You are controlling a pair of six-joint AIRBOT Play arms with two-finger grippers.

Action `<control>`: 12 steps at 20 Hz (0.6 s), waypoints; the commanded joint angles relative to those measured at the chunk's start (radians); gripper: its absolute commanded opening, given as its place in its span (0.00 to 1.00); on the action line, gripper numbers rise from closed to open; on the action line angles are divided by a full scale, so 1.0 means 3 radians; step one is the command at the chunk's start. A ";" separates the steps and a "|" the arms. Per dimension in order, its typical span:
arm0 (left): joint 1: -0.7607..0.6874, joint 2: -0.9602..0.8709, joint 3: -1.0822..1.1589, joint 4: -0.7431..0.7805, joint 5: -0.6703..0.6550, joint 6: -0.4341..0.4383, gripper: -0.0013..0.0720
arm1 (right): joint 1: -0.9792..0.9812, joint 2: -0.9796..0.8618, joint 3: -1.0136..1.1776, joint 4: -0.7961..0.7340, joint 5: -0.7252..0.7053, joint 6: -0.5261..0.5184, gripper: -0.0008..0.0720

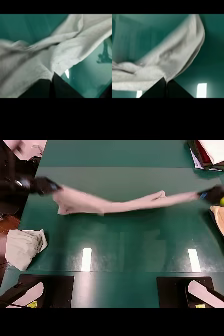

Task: Fold the shirts.

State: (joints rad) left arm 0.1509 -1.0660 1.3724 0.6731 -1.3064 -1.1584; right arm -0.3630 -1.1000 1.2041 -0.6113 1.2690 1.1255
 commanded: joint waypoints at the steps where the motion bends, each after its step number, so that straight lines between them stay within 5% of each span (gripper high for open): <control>1: -0.0001 0.0164 0.1161 0.0000 -0.0062 -0.0089 0.05 | 0.0001 0.0376 0.0977 0.0197 -0.0272 0.0003 0.03; 6: -0.0001 0.0195 0.2525 -0.0005 -0.0024 -0.0413 0.05 | -0.0001 0.0755 0.1829 -0.0181 -0.0448 0.0081 0.03; 12: -0.0001 0.0726 0.2631 -0.0042 0.0326 -0.0518 0.05 | -0.0001 0.0964 0.2373 -0.1326 0.0211 0.0575 0.03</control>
State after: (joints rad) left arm 0.1509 -0.9142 2.1250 0.6682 -1.2610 -1.2934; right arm -0.3626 -0.8364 1.8355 -0.8417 1.2247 1.2240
